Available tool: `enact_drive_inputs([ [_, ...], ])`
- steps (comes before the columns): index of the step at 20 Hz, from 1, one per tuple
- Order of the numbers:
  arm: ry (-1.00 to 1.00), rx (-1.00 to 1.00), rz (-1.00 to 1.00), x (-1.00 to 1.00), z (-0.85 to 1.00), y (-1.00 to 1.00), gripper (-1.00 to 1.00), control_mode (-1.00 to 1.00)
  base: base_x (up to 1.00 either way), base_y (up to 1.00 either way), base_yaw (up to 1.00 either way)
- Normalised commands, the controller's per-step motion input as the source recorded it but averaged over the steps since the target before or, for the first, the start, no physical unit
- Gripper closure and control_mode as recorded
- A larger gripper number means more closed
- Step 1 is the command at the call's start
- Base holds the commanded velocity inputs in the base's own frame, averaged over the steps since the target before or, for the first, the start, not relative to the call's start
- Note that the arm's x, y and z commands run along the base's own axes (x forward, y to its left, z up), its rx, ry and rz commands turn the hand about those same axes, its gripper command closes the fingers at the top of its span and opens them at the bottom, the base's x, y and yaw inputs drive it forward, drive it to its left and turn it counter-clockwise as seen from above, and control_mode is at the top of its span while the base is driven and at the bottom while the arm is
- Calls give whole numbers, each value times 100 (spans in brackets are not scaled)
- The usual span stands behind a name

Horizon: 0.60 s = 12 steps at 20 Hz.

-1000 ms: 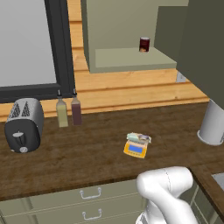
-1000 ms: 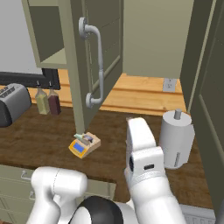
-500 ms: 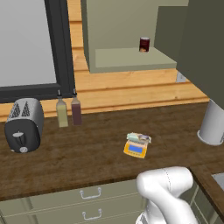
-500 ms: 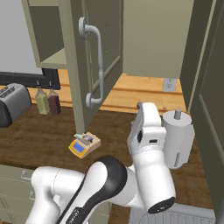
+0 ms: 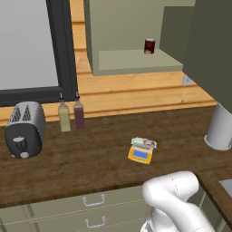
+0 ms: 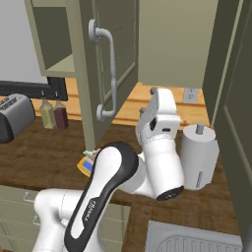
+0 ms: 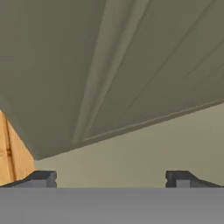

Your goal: Pick the bar and place it on the digital scale for weighing, and close the cabinet.

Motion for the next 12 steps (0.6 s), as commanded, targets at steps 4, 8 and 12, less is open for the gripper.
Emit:
enact_drive_inputs([
  [4,-4,4,23,4,50,92,-100,-100,0,0,0],
  [8,-1,2,26,0,25,100,-100,-100,0,0,0],
  [12,0,3,28,0,1,100,-100,-100,0,0,0],
])
